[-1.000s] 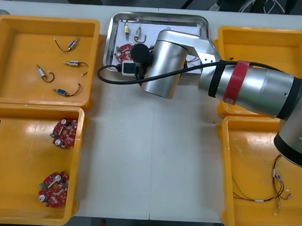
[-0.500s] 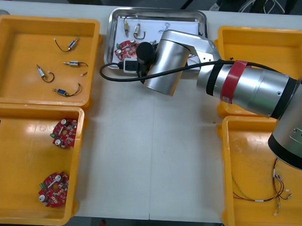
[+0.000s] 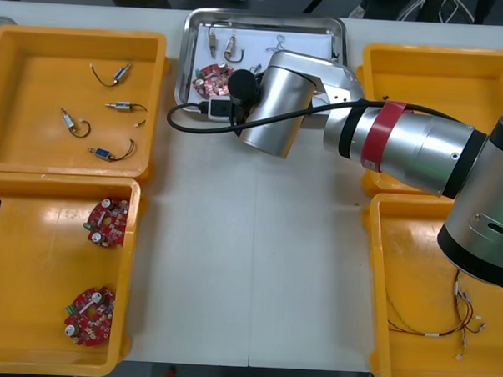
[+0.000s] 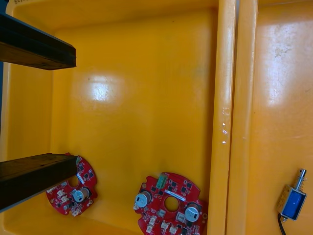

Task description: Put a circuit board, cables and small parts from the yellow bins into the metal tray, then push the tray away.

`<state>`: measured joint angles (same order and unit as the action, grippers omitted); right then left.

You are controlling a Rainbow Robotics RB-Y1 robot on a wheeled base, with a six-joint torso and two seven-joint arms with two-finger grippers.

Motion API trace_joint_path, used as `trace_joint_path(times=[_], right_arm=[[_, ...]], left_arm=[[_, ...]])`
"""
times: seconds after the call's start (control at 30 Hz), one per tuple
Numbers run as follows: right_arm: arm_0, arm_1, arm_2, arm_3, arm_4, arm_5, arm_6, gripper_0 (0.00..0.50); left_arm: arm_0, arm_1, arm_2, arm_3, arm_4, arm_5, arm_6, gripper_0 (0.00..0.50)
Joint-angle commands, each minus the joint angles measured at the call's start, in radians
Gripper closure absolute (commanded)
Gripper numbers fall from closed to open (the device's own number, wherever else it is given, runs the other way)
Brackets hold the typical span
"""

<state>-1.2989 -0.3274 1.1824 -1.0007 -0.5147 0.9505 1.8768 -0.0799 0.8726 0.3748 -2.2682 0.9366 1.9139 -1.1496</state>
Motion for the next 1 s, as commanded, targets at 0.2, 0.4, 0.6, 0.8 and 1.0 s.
trace_joint_path(times=[0.2, 0.4, 0.6, 0.8, 1.0], right_arm=[[-0.051, 0.019, -0.078, -0.061, -0.007, 0.1, 0.062, 0.0], [-0.037, 0.019, -0.198, -0.177, -0.053, 0.295, 0.064, 0.0], [0.049, 0.019, -0.365, -0.325, -0.084, 0.49, 0.054, 0.0], [0.147, 0.019, -0.543, -0.463, -0.084, 0.657, 0.031, 0.0], [0.227, 0.019, -0.696, -0.533, -0.08, 0.784, -0.013, 0.0]], left_arm=[[0.014, 0.042, 0.032, -0.028, 0.007, 0.006, -0.085, 0.0], [0.014, 0.042, 0.032, -0.028, 0.007, 0.006, -0.085, 0.0], [0.014, 0.042, 0.032, -0.028, 0.007, 0.006, -0.085, 0.0], [0.014, 0.042, 0.032, -0.028, 0.007, 0.006, -0.085, 0.0], [0.014, 0.042, 0.032, -0.028, 0.007, 0.006, -0.085, 0.0]])
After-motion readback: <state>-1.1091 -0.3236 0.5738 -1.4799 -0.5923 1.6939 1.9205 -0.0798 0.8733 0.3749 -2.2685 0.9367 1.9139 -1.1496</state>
